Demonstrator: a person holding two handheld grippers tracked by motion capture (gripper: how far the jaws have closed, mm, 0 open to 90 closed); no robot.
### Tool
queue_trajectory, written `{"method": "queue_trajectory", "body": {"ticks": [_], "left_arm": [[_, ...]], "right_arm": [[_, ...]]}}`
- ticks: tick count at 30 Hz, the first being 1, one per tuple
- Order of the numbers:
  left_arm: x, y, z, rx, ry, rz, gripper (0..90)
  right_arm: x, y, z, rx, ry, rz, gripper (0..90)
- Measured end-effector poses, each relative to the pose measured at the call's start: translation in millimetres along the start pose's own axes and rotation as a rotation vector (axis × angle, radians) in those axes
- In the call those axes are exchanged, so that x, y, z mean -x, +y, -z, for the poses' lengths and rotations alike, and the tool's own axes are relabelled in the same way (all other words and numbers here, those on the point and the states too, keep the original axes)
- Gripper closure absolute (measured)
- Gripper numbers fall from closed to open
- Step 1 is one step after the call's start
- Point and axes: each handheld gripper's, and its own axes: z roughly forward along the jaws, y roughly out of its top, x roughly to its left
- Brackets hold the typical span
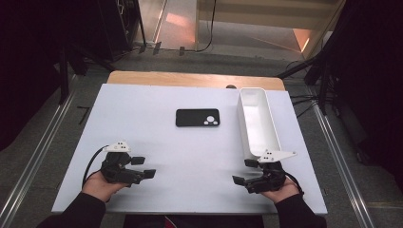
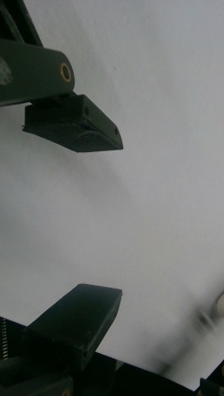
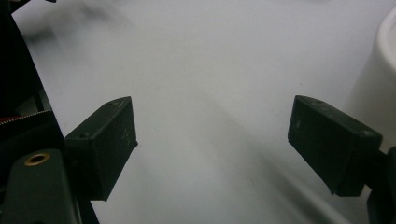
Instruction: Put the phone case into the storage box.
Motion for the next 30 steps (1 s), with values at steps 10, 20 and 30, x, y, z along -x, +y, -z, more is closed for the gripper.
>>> {"method": "queue_trajectory", "body": {"ticks": [10,20,30], "left_arm": [[-10.8,3.5,1.1,0.027,0.058,0.042,22.9],[-19.3,14.2,-4.6,0.010,0.042,0.046,23.6],[-23.3,26.9,-9.5,0.025,0.041,0.053,23.7]], "right_arm": [[0.6,-0.4,-0.2,-0.005,0.000,-0.003,13.7],[0.4,-0.4,-0.4,-0.006,0.000,-0.001,13.7],[0.7,-0.5,0.1,-0.001,-0.003,-0.001,13.8]]}}
